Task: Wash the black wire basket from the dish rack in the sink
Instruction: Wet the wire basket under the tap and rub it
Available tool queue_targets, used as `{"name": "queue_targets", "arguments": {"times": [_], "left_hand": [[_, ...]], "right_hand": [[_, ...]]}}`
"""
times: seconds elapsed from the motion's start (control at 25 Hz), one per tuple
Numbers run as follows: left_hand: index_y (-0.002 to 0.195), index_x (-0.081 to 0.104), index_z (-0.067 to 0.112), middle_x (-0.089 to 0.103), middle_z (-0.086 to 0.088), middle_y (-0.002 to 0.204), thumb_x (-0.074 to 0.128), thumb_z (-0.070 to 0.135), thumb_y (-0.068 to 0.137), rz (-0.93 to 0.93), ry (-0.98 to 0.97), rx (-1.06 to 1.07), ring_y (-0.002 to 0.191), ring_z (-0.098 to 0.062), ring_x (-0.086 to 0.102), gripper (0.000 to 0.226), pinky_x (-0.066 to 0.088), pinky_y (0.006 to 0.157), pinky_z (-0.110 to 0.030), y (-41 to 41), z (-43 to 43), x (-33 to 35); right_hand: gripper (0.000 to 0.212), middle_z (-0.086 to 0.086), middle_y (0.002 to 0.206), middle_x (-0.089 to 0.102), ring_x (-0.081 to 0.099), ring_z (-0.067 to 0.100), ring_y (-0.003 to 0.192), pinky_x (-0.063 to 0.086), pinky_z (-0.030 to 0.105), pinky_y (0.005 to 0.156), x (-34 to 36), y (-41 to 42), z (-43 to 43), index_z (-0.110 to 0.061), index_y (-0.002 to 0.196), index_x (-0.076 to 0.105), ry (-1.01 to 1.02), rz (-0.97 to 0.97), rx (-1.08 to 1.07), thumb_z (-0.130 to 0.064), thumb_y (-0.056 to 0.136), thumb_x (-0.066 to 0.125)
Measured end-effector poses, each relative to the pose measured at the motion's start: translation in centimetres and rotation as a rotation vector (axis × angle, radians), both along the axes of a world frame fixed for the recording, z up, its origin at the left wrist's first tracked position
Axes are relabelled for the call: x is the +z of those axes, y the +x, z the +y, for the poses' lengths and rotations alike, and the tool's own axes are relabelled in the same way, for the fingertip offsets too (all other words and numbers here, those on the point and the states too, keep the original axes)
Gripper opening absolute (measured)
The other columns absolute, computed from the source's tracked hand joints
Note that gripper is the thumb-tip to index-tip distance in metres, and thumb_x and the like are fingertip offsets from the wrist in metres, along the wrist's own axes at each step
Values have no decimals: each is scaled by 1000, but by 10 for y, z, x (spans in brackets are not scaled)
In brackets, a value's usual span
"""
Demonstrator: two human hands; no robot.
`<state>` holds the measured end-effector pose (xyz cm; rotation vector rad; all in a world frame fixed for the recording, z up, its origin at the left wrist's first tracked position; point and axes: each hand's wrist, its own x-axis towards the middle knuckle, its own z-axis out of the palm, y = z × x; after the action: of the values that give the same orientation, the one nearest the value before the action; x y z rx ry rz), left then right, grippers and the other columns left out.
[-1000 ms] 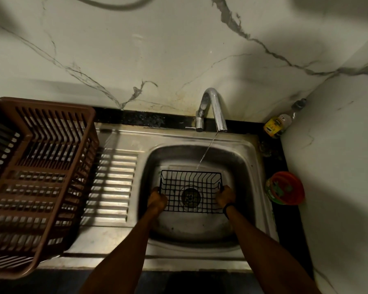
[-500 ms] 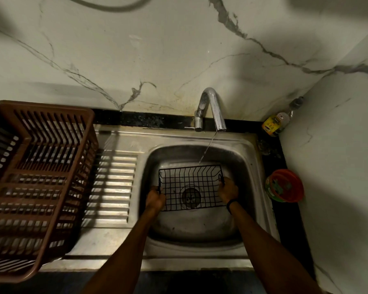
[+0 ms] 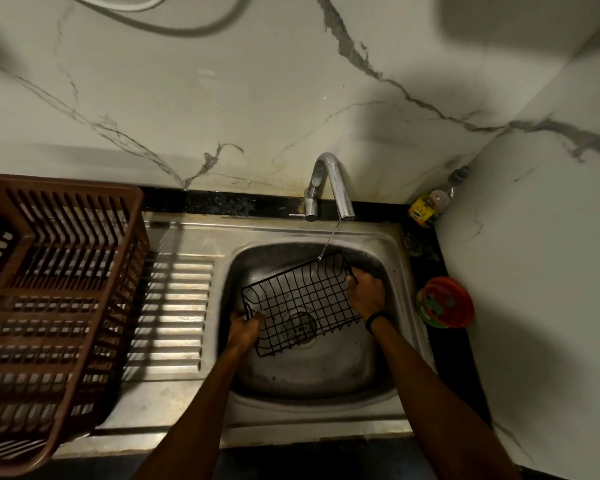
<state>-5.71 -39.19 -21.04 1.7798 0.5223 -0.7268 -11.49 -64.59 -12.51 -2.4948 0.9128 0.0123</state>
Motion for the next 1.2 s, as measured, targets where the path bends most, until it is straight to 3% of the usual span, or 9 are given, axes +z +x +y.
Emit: {"name": "queue_targets", "arguments": {"times": [0.16,0.4,0.48,0.56,0.68,0.84,0.96,1.04,1.2], "left_hand": [[153,39,9,48,-17,151,72,29,93,-44,9,-10,139,-35,46,71,37,116,-49,-6,-6,11],[139,55,5,63,-22,133,75,26,90,-77,24,-15,123,-37,59,57,48,106,-51,1,-2,20],[126,64,7,69,-23,117,76,33,89,-26,-6,15,105,-37,65,47,54,96,-53,1,1,22],[106,69,12,69,-14,90,72,48,89,106,-170,89,78,-27,63,41,57,71,-41,-7,2,32],[96,69,20,66,-2,79,66,64,84,293,-450,188,69,-19,60,46,48,60,-29,-19,-1,49],[72,57,23,54,5,53,79,52,57,230,-569,155,42,-11,48,39,39,43,-21,-15,-10,73],[88,68,7,70,-10,77,67,30,55,94,-398,242,61,-22,63,40,48,53,-27,-5,-20,81],[85,66,9,69,-12,85,60,26,57,1,-301,220,75,-27,64,33,49,60,-32,4,-29,90],[69,64,16,64,-8,79,58,30,59,-85,-164,38,76,-29,62,19,49,68,-39,18,-46,112]], "right_hand": [[31,16,113,68,63,35,105,50,37,93,15,2,1,-13,129,61,-8,-41,59,-18,101,48],[33,13,116,68,62,33,106,50,34,93,31,20,-4,-18,130,62,15,-23,148,-15,99,50],[32,13,114,69,62,34,105,50,34,92,29,26,-8,-21,127,64,12,-2,147,-16,98,53],[30,13,112,69,62,34,105,50,32,91,29,32,-12,-21,123,66,28,23,129,-14,96,56],[28,12,113,69,61,33,107,50,33,93,27,37,-15,-20,121,67,46,25,111,-15,95,57],[24,13,106,69,62,34,101,47,29,82,17,32,-22,-17,115,68,43,33,37,-21,100,50],[26,16,107,68,62,33,102,45,30,78,13,27,-27,-12,116,65,70,48,-50,-24,102,47],[28,16,113,66,61,31,106,45,32,80,19,24,-22,-11,123,62,4,38,-122,-25,102,48],[34,16,130,60,53,31,123,41,43,107,22,29,-6,-7,128,60,-118,-224,68,-25,100,54]]}}
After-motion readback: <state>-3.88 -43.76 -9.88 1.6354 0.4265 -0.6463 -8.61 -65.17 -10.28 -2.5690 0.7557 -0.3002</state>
